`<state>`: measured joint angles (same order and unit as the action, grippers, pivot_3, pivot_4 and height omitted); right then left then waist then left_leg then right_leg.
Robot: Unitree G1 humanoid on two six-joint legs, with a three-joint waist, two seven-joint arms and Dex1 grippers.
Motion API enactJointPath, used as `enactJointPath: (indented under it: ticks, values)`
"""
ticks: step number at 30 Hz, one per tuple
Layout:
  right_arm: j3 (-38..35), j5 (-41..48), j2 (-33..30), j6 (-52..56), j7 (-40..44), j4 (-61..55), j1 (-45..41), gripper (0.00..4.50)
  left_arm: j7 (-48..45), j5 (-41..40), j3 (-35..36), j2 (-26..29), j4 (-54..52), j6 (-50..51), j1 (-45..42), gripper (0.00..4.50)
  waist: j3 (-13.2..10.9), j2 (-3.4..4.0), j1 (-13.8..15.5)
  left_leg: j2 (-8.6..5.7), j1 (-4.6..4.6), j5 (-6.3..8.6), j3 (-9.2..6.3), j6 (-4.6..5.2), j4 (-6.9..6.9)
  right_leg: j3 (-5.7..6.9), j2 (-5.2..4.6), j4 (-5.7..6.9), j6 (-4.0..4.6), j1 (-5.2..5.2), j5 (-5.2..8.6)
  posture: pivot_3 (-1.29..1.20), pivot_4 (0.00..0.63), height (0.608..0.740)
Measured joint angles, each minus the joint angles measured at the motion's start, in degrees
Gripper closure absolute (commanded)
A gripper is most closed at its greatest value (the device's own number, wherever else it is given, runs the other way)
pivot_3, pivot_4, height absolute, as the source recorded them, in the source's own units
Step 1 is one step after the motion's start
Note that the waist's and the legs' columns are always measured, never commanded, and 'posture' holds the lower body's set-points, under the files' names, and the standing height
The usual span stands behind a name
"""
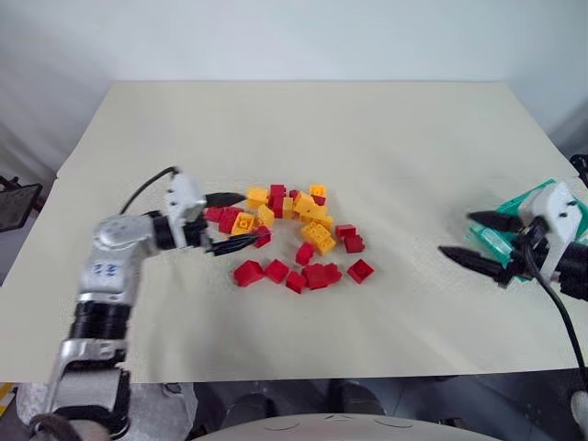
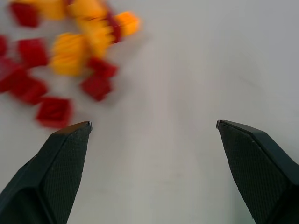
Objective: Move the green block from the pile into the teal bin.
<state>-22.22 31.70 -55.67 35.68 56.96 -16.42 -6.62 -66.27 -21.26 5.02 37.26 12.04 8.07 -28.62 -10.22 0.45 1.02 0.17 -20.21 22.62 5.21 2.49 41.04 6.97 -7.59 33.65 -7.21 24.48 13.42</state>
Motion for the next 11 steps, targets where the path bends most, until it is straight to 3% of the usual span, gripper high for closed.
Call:
enactJointPath:
  ticks: [6,11]
  values:
    - [5.0,-4.2,0.0,-9.3,4.9,8.8,-3.2,0.02,-2.3,-1.2,3.2,5.2,-0.7,1.3,7.0,0.0,0.0,-0.03,0.4,-0.06,-0.04,0.0,-0.08,0.04,0.05,0.02,-0.09,0.01,-0.02,0.0,-0.01,0.0,0.15,0.74]
    - [7.1,-5.9,0.6,-11.6,5.3,12.1,-4.8,0.02,-0.5,-2.5,6.7,6.3,-3.3,1.8,8.3,0.0,0.0,-0.03,0.2,-0.02,-0.01,0.01,-0.03,0.02,0.0,0.02,-0.07,0.04,0.0,0.02,0.0,0.0,0.15,0.74]
